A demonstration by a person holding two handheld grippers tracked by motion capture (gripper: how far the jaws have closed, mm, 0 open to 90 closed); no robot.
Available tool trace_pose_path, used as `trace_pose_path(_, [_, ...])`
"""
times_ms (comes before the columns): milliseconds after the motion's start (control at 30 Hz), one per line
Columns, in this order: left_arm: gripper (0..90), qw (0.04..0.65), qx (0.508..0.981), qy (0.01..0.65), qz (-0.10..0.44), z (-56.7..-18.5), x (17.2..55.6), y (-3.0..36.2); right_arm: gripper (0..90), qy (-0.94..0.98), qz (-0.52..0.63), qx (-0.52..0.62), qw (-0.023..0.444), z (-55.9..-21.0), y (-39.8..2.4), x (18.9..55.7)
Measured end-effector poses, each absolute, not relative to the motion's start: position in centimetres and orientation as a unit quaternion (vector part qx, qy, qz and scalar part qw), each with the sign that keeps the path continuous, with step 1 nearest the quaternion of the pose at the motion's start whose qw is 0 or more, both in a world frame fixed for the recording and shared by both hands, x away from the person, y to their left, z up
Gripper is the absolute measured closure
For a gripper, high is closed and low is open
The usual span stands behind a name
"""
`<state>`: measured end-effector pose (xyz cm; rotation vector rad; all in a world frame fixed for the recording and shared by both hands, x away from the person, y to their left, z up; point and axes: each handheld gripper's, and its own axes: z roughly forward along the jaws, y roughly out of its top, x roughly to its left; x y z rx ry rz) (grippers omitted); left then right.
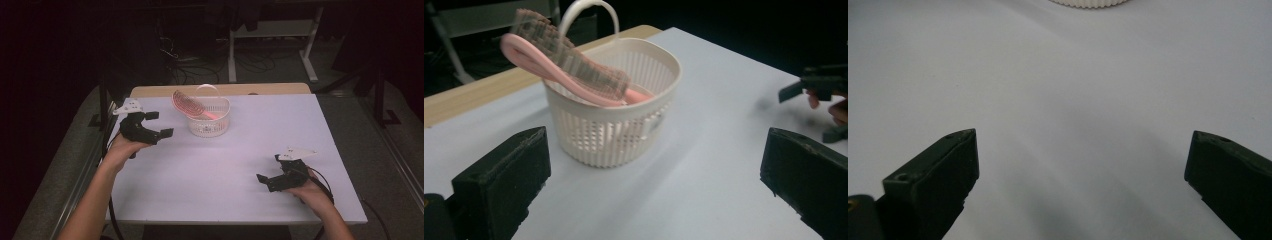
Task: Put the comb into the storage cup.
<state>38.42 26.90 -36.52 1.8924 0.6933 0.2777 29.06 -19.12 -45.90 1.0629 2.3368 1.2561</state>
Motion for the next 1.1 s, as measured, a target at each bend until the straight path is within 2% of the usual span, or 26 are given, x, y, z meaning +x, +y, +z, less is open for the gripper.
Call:
trace_pose_path(467, [0.0, 0.531, 0.792, 0.283, 0.104, -38.9, 35.7, 27.0, 0.4, 0.808, 0.437, 0.369, 0.143, -45.0, -18.8, 29.3])
trace_pose_path(1100, [0.0, 0.513, 0.811, 0.265, 0.094, -42.2, 33.0, 27.2, 0.4, 0.804, 0.443, 0.37, 0.143, -45.5, -19.4, 28.9])
